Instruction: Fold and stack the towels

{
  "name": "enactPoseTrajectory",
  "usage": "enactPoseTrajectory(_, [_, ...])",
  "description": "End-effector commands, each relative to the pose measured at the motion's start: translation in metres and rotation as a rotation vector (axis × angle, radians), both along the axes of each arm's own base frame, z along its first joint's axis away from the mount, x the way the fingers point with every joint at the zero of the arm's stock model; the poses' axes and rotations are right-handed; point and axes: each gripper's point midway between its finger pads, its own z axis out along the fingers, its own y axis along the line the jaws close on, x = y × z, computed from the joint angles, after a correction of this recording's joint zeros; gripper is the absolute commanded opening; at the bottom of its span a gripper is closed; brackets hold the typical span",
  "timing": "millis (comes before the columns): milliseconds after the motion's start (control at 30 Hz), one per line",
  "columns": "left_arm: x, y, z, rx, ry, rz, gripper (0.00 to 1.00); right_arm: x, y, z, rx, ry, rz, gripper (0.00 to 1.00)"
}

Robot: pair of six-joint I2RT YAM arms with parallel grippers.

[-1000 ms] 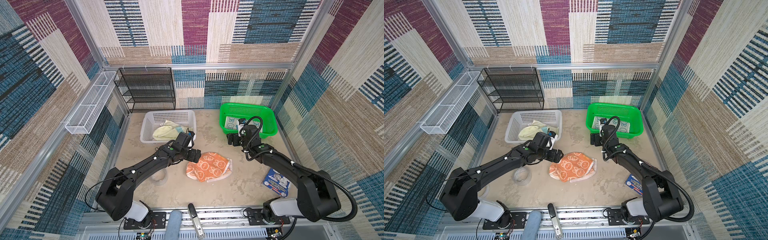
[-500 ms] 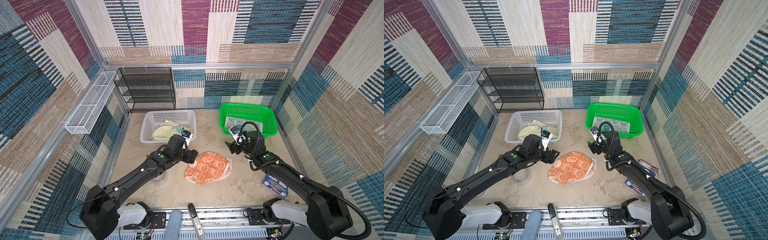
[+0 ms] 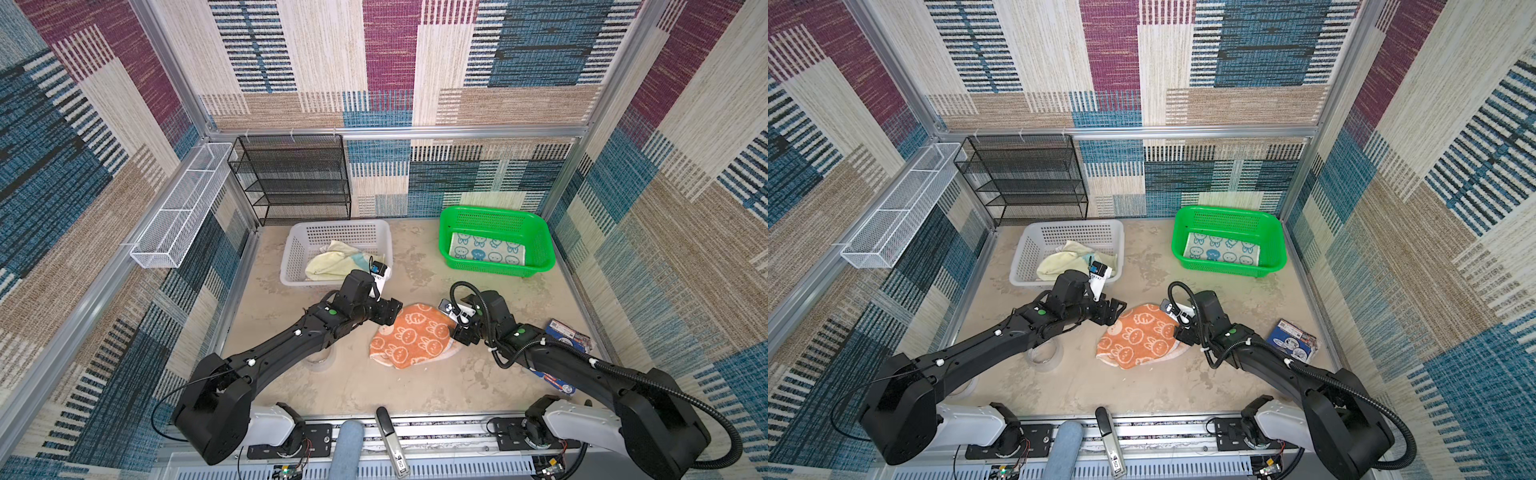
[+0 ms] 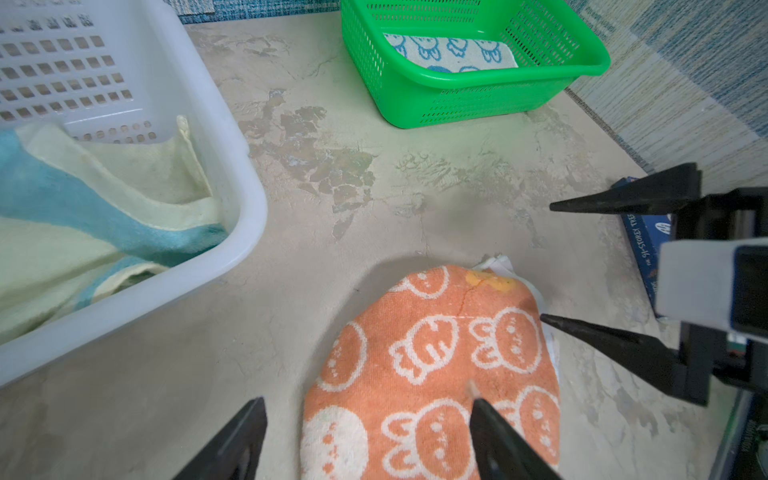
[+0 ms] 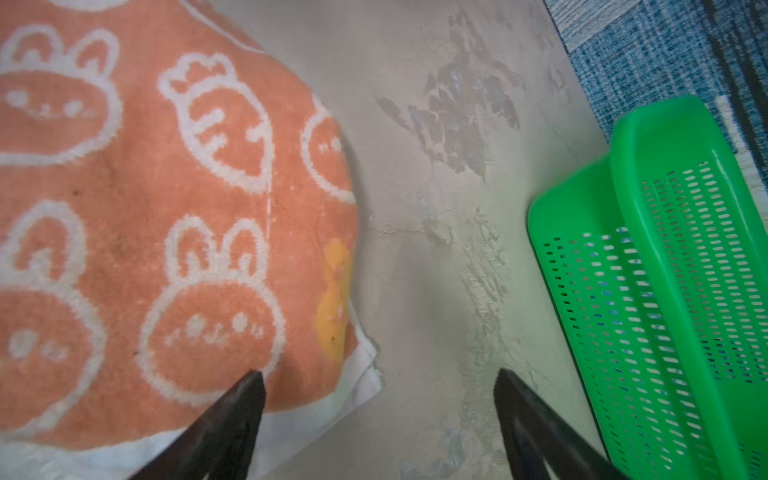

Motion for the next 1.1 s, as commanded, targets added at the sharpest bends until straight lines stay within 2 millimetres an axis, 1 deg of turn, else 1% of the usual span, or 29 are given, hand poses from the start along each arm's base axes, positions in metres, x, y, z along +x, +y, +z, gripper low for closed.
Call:
enactPoseTrajectory(0, [0.005,-0.009,0.007,-0.044,-0.033,-0.033,0.81,-0.016,0.010,0.003,0.011,0.033,0.050,0.88])
enactPoseTrajectory(33, [0.006,-0.009,0.005,-0.047,-0.030,-0.031,0.81,-0.020,0.015,0.007,0.034,0.034,0.072,0.88])
enactPoseTrajectory(100, [0.007,-0.007,0.001,-0.047,-0.022,-0.025,0.81,-0.033,0.033,0.012,0.090,0.050,0.146,0.88])
enactPoseTrajectory(200, [0.007,-0.003,0.001,-0.048,-0.024,-0.011,0.82,-0.050,0.056,0.015,0.150,0.093,0.230,0.87])
enactPoseTrajectory(400, [0.007,0.007,0.008,-0.062,-0.048,0.015,0.81,-0.073,0.076,0.003,0.190,0.198,0.299,0.84])
enactPoseTrajectory(533, [0.008,0.014,0.013,-0.062,-0.063,0.036,0.81,-0.077,0.083,-0.003,0.196,0.223,0.321,0.82])
enactPoseTrajectory(700, [0.008,0.020,0.014,-0.059,-0.071,0.055,0.81,-0.080,0.091,-0.006,0.202,0.244,0.351,0.75])
enactPoseTrajectory(900, [0.010,0.025,0.015,-0.053,-0.074,0.073,0.81,-0.079,0.096,-0.019,0.185,0.265,0.348,0.61])
enactPoseTrajectory(933, [0.010,0.025,0.015,-0.052,-0.074,0.076,0.81,-0.079,0.097,-0.022,0.177,0.274,0.348,0.56])
enactPoseTrajectory(967, [0.010,0.026,0.015,-0.050,-0.075,0.079,0.81,-0.078,0.097,-0.024,0.172,0.283,0.344,0.48])
enactPoseTrajectory(1000, [0.011,0.027,0.016,-0.051,-0.076,0.082,0.81,-0.078,0.098,-0.026,0.169,0.291,0.345,0.43])
enactPoseTrajectory(1067, [0.011,0.028,0.017,-0.051,-0.078,0.085,0.81,-0.078,0.101,-0.026,0.172,0.297,0.353,0.28])
